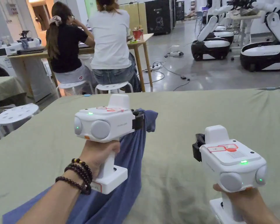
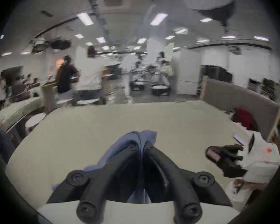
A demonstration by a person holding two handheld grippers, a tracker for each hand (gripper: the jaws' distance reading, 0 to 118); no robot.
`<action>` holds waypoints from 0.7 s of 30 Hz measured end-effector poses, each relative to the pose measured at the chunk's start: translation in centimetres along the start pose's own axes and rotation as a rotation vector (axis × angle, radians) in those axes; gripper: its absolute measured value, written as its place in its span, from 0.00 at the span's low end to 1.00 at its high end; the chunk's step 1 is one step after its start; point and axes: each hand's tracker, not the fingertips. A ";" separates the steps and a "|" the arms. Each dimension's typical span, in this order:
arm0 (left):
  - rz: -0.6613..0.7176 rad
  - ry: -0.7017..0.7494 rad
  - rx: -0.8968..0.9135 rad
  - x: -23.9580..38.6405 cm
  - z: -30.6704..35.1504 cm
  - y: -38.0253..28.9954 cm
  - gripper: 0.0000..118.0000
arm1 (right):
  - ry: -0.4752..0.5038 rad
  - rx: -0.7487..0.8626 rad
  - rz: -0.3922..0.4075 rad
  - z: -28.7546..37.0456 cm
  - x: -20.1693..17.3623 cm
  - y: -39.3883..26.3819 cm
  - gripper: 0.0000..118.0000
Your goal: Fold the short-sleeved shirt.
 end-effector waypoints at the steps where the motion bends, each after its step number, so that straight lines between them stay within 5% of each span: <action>1: -0.015 -0.057 0.012 2.9 -1.1 0.4 0.01 | -0.039 0.002 -0.002 1.6 2.1 0.1 0.03; 7: -0.039 -0.392 0.004 19.6 -8.9 0.7 0.01 | -0.329 0.012 -0.023 11.3 15.6 -1.5 0.03; 12: -0.083 -0.444 -0.133 30.1 -15.2 -4.2 0.01 | -0.461 -0.055 -0.029 16.4 22.5 -4.0 0.03; 21: -0.100 -0.380 -0.331 33.7 -17.6 -12.4 0.02 | -0.509 -0.129 -0.089 18.0 26.4 -7.7 0.03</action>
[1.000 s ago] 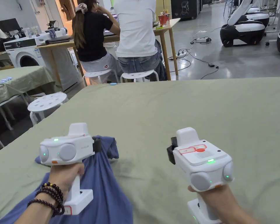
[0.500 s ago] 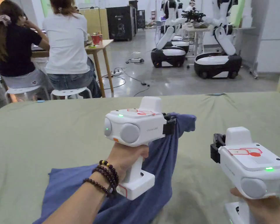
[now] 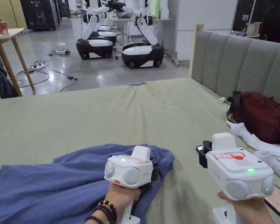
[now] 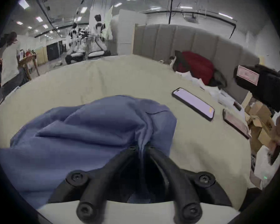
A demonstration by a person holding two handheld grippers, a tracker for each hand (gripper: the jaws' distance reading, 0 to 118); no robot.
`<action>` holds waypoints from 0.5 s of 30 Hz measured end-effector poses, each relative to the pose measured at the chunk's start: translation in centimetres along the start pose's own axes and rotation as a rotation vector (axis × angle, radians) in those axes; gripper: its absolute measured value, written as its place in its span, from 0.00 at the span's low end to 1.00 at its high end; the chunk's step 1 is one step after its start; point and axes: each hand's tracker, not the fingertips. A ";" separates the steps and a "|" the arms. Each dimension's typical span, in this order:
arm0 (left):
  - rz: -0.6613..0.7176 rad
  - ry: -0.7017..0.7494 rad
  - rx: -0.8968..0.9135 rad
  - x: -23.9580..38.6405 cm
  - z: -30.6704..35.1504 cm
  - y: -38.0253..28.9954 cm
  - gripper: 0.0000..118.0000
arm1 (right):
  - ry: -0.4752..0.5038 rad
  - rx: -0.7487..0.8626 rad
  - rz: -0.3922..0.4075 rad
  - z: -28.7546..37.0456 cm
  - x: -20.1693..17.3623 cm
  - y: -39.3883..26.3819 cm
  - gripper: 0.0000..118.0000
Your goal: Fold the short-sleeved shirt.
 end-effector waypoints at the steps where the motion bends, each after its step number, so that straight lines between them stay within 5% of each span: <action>1: 0.033 0.021 0.044 -0.2 0.8 0.3 0.04 | 0.008 -0.001 0.003 0.1 -0.2 0.0 0.03; 2: 0.044 0.033 0.093 -1.5 0.6 1.4 0.13 | 0.017 0.001 0.006 0.3 -0.5 0.0 0.03; 3: 0.042 0.066 0.133 -1.8 1.6 2.0 0.34 | 0.020 0.005 0.008 0.2 -0.9 0.2 0.03; 4: 0.038 0.090 0.163 -2.3 2.7 2.7 0.68 | 0.021 0.007 0.011 0.1 -1.4 0.6 0.03; 5: 0.044 0.104 0.191 -3.0 4.1 3.3 0.91 | 0.029 0.009 0.015 0.2 -1.9 0.9 0.03; 6: 0.059 0.099 0.210 -4.3 5.0 4.3 1.00 | 0.040 0.017 0.011 0.5 -2.5 1.3 0.03; 12: 0.074 0.254 0.324 -10.2 15.0 4.1 0.92 | 0.117 0.072 0.012 1.5 -7.8 5.3 0.03; 15: 0.081 0.373 0.343 -13.4 19.7 1.9 0.72 | 0.172 0.099 0.027 1.8 -11.1 6.7 0.03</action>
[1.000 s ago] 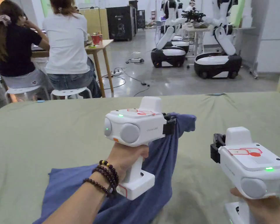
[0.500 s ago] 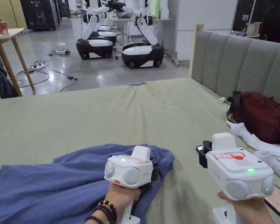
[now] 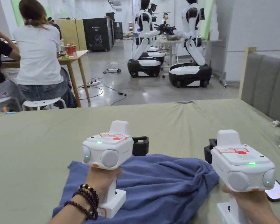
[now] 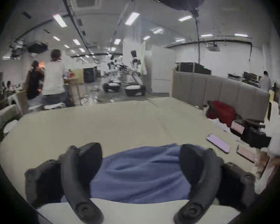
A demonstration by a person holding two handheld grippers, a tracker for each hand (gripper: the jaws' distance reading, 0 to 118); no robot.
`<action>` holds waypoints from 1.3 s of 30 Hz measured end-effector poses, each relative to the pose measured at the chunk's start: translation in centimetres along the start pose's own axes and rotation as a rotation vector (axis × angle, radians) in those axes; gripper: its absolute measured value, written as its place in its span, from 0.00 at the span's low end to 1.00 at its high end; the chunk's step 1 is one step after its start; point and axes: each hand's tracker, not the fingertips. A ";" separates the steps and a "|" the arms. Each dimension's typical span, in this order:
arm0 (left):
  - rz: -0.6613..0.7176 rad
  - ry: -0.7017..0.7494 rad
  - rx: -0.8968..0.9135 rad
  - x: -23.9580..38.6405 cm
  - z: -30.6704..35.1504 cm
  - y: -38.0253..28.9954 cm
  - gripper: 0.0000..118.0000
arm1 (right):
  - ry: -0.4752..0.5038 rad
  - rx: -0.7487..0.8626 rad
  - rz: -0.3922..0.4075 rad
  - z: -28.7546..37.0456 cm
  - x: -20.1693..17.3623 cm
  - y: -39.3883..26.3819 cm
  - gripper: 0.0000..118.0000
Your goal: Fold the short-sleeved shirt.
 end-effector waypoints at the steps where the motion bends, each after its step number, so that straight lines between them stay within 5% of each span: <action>1: -0.007 0.048 0.008 -1.5 1.1 -0.3 0.64 | 0.014 0.007 0.002 -0.4 -0.9 0.3 0.03; 3: -0.019 0.114 0.000 -4.3 3.3 -0.8 0.34 | 0.040 0.010 0.008 -0.3 -2.9 0.9 0.03; 4: -0.016 0.135 -0.008 -5.4 4.1 -1.1 0.08 | 0.049 0.012 0.010 -0.1 -3.7 1.1 0.03; 5: -0.007 0.164 -0.008 -6.6 4.9 -1.5 0.00 | 0.061 0.012 0.013 0.2 -4.5 1.3 0.03; 11: 0.073 0.200 -0.012 -10.8 6.7 -2.3 0.00 | 0.116 0.022 0.028 0.4 -7.3 1.3 0.03; 18: 0.109 0.224 -0.145 -15.5 1.2 -1.6 0.00 | 0.139 0.027 0.055 -1.2 -6.9 1.0 0.03; 20: 0.101 0.233 -0.232 -17.5 -1.9 -1.9 0.22 | 0.125 0.029 0.096 -1.6 -6.8 0.4 0.03; 22: 0.086 0.241 -0.310 -19.3 -5.3 -2.9 0.70 | 0.132 0.033 0.128 -2.1 -6.5 -0.4 0.03; 24: 0.068 0.251 -0.370 -20.1 -8.0 -4.0 0.90 | 0.147 0.025 0.143 -2.9 -6.3 -1.2 0.03; 34: 0.106 0.231 -0.515 -21.1 -14.5 -10.7 0.89 | 0.152 -0.038 0.149 -5.4 -7.5 -2.9 0.03; 36: 0.106 0.214 -0.521 -20.7 -13.4 -9.7 0.74 | 0.147 -0.064 0.157 -6.1 -7.7 -3.1 0.03; 39: 0.074 0.194 -0.473 -20.5 -12.6 -8.9 0.21 | 0.150 -0.075 0.148 -7.0 -7.9 -3.3 0.03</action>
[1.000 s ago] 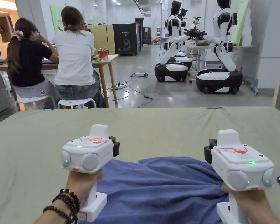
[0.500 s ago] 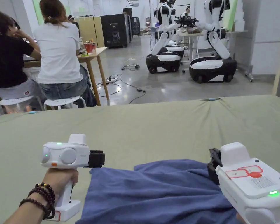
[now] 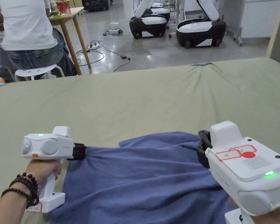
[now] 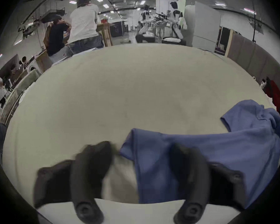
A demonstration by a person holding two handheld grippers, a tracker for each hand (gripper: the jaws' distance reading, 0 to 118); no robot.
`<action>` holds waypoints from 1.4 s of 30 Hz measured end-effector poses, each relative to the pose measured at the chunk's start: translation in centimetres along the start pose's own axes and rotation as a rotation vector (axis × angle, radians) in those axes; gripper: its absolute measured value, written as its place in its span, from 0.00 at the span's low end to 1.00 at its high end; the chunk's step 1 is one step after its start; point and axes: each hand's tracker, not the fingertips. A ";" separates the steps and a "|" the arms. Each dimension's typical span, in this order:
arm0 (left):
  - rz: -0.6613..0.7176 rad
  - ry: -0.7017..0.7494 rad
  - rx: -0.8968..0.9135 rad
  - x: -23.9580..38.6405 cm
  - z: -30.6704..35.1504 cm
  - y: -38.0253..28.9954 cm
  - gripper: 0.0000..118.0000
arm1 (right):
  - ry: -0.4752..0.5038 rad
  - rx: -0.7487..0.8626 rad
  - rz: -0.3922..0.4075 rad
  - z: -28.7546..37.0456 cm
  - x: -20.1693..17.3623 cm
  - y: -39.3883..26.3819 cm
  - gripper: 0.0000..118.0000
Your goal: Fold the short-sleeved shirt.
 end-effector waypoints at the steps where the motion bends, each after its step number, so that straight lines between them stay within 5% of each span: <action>1: -0.013 -0.003 0.010 0.5 0.7 0.0 0.12 | -0.006 0.001 0.000 -0.1 -0.1 0.2 0.03; 2: -0.019 -0.023 0.017 1.0 1.3 -0.1 0.12 | -0.013 -0.001 0.000 0.0 -0.1 0.3 0.03; 3: -0.031 -0.009 0.023 1.9 2.1 -0.1 0.02 | -0.021 -0.002 -0.001 0.0 0.0 0.5 0.03; 14: 0.029 -0.051 0.193 3.8 12.2 1.1 0.02 | -0.084 -0.080 -0.122 6.6 7.7 1.3 0.07; 15: 0.029 -0.062 0.207 4.1 13.0 1.0 0.02 | -0.082 -0.095 -0.145 7.2 8.8 1.2 0.19; 17: 0.031 -0.106 0.225 4.8 14.0 0.9 0.02 | -0.068 -0.143 -0.163 7.8 10.7 0.8 0.71; 19: 0.032 -0.101 0.229 5.6 14.7 0.9 0.02 | -0.079 -0.184 -0.159 8.3 11.6 0.4 0.90; 26: 0.013 -0.105 0.237 6.5 14.4 0.4 0.02 | -0.099 -0.353 -0.146 4.1 13.0 -3.8 0.87; 32: 0.005 -0.095 0.216 5.8 12.9 0.2 0.02 | -0.080 -0.491 -0.150 -0.8 11.4 -7.5 0.71; 39: 0.022 -0.082 0.200 4.6 11.9 0.0 0.02 | -0.031 -0.503 -0.168 -4.1 9.2 -7.1 0.40; 41: 0.009 -0.076 0.198 4.8 12.0 -0.1 0.02 | -0.012 -0.478 -0.203 -3.7 9.4 -6.8 0.07; 42: 0.008 -0.075 0.196 4.7 12.0 -0.2 0.02 | 0.012 -0.464 -0.250 -3.5 9.5 -6.6 0.06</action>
